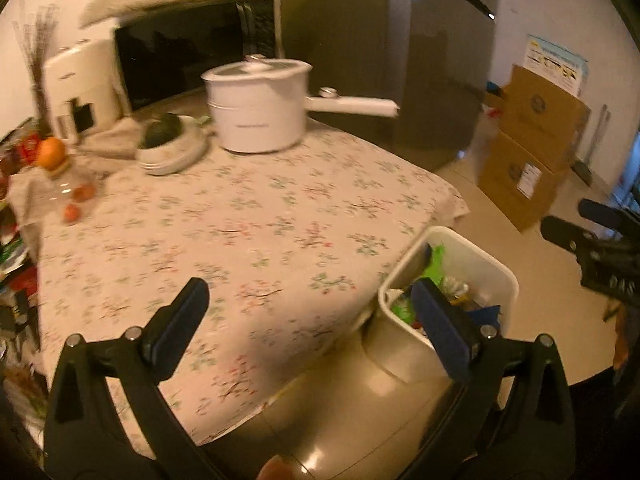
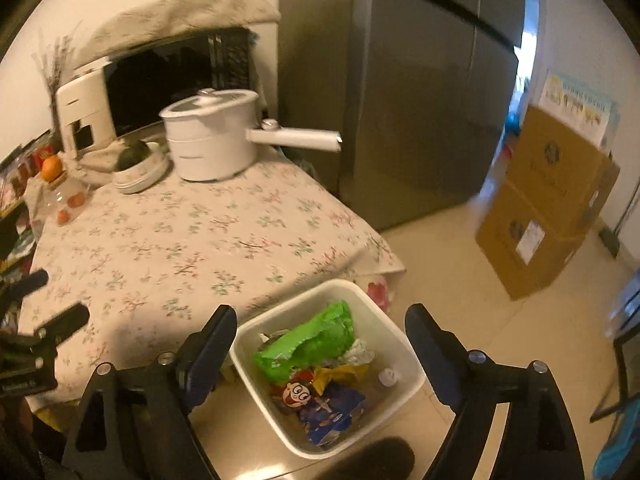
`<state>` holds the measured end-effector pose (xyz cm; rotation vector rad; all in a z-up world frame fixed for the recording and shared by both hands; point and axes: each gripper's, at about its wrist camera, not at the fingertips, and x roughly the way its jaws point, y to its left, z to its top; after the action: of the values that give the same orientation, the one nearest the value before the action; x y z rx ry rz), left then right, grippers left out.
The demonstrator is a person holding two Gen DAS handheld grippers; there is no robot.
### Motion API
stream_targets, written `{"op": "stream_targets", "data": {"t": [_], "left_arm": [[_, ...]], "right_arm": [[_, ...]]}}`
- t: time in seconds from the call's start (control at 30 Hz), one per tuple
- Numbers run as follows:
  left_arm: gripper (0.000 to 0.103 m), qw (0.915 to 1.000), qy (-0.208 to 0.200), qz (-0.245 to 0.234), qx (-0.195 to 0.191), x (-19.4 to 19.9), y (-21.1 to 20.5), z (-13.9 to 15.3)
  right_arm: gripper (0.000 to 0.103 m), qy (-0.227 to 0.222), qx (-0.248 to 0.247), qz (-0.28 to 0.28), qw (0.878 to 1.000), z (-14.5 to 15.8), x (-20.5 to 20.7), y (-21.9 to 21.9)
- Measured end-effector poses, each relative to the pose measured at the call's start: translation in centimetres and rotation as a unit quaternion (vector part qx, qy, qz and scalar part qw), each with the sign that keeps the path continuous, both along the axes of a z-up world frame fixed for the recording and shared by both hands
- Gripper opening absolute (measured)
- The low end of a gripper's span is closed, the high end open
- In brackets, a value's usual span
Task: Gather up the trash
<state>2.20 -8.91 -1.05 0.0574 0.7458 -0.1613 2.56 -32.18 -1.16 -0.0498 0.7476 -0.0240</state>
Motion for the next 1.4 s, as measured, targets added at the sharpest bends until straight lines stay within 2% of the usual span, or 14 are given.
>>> {"op": "stream_targets", "data": {"t": [0.1, 0.2, 0.3, 0.6, 0.87, 1.4], "left_arm": [[0.102, 0.9996, -0.009, 0.024, 0.012, -1.3, 0.9, 0.1], [0.102, 0.9988, -0.015, 0.042, 0.018, -2.3, 1.7, -0.2], [0.102, 0.9988, -0.007, 0.048, 0.002, -3.1, 2.3, -0.5], [0.102, 0.9981, 0.026, 0.056, -0.008, -5.1, 2.5, -2.0], [0.102, 0.9973, 0.001, 0.073, -0.009, -6.0, 2.9, -1.4], [0.102, 0.9969, 0.002, 0.078, -0.006, -5.9, 3.0, -1.5]], "right_arm": [[0.103, -0.019, -0.002, 0.002, 1.000, 0.2, -2.1, 1.3], [0.103, -0.032, -0.010, 0.005, 0.999, 0.0, -3.7, 2.4], [0.103, -0.038, -0.024, 0.000, 0.999, -0.3, -4.6, 3.0], [0.103, 0.004, -0.038, -0.010, 0.999, -2.6, -6.2, 4.0], [0.103, -0.007, -0.028, -0.001, 1.000, -2.4, -6.7, 4.7], [0.103, -0.019, -0.022, 0.005, 1.000, -2.1, -6.8, 5.0]]}}
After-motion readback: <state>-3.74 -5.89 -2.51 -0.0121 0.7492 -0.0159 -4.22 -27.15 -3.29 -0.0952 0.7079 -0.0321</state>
